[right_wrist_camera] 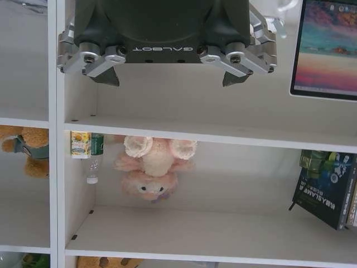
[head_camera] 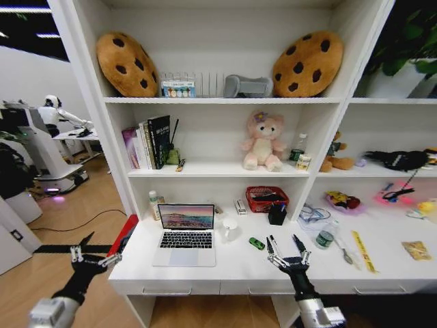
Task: Organize the objects on the table.
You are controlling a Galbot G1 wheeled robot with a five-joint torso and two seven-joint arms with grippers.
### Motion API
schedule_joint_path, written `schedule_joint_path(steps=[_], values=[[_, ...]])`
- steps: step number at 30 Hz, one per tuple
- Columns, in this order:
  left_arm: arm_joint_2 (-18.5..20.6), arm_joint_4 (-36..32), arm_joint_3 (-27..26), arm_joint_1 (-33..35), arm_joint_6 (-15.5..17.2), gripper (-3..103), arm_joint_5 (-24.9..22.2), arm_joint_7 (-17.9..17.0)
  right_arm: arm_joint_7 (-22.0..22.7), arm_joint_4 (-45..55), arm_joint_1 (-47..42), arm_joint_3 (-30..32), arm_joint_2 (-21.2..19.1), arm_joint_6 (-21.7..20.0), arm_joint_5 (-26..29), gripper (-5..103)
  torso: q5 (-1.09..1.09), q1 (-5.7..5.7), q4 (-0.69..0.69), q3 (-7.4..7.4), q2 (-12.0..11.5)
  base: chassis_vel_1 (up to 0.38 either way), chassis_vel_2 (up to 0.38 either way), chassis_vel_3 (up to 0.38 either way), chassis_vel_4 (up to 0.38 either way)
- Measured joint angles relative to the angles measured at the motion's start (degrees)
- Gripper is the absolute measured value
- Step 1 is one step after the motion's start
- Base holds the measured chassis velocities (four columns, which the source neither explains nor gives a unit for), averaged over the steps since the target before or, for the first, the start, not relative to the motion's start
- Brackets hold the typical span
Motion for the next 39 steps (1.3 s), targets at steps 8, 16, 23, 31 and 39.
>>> schedule_joint_path(steps=[8, 16, 23, 31, 39], values=[[26.51, 7.96, 4.57, -8.72, 6.64, 97, -6.61, 1.19, 0.79, -4.04, 0.48, 1.19, 1.93, 3.19, -2.78, 100, -0.03, 0.1, -0.01, 0.04, -0.05, 0.0, 0.0, 0.0, 0.0], [43.49, 14.03, 4.16, -14.59, 8.01, 78, -14.37, 8.18, 1.37, -11.25, 5.98, 1.12, 4.27, 5.05, -5.0, 100, 0.02, 0.08, 0.01, 0.03, -0.05, 0.0, 0.0, 0.0, 0.0], [49.52, 15.03, 4.63, -13.6, 8.09, 56, -15.93, 12.87, 1.67, -14.39, 9.33, 0.98, 4.89, 4.81, -4.78, 100, -0.01, 0.08, 0.02, 0.03, -0.05, 0.0, 0.0, 0.0, 0.0], [56.01, 15.93, 4.15, -11.65, 8.14, 23, -16.23, 14.94, 1.63, -16.22, 11.16, 0.99, 5.46, 4.87, -4.75, 100, 0.01, 0.07, 0.0, 0.03, -0.04, 0.0, 0.0, 0.0, 0.0], [73.51, 24.55, -22.98, 13.9, 8.87, 0, -16.11, 15.81, 1.06, -17.41, 12.37, 0.51, 6.91, 4.99, -5.47, 100, 0.03, 0.07, 0.02, 0.02, -0.03, 0.0, 0.0, 0.0, 0.0]])
